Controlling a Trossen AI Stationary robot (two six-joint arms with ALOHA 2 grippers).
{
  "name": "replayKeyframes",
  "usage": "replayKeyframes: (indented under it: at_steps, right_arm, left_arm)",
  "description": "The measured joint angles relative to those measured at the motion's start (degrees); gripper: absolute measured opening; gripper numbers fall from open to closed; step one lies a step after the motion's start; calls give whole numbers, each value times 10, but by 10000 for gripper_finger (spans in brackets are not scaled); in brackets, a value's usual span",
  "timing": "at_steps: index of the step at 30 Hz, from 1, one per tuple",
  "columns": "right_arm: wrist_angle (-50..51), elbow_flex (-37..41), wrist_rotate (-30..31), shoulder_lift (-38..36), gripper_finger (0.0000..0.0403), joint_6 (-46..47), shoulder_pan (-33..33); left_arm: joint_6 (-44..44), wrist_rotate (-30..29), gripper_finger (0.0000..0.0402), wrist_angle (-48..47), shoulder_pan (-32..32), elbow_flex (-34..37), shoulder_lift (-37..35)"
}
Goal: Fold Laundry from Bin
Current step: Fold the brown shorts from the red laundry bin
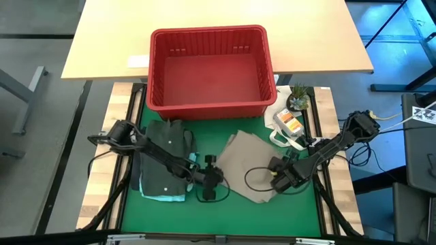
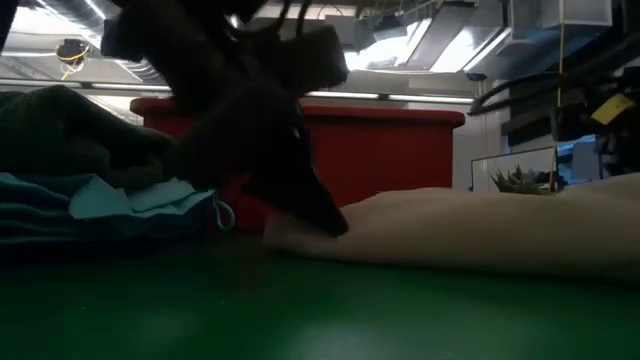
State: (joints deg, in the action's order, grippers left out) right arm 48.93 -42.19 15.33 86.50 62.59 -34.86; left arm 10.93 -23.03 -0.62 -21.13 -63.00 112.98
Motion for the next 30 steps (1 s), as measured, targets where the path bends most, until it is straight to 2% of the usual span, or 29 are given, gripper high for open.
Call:
replayKeyframes:
  at_steps: [12, 18, 21, 25, 30]
  right_arm:
    - [-249, 0, -35, 16, 183, 0, -1]
    - [-364, 0, -69, 48, 183, 2, 0]
    - [-412, -2, -89, 52, 183, 4, 0]
    - [-403, -40, -90, 49, 183, -4, 0]
    - [-311, -116, -89, 49, 183, -59, 0]
  left_arm:
    - [6, -47, 64, -105, 44, 0, -4]
    - [6, -96, 64, -161, 72, 0, -5]
    - [5, -102, 64, -181, 83, 0, -12]
    - [5, -86, 64, -209, 85, 2, -46]
    - [6, -81, 64, -229, 63, 2, -119]
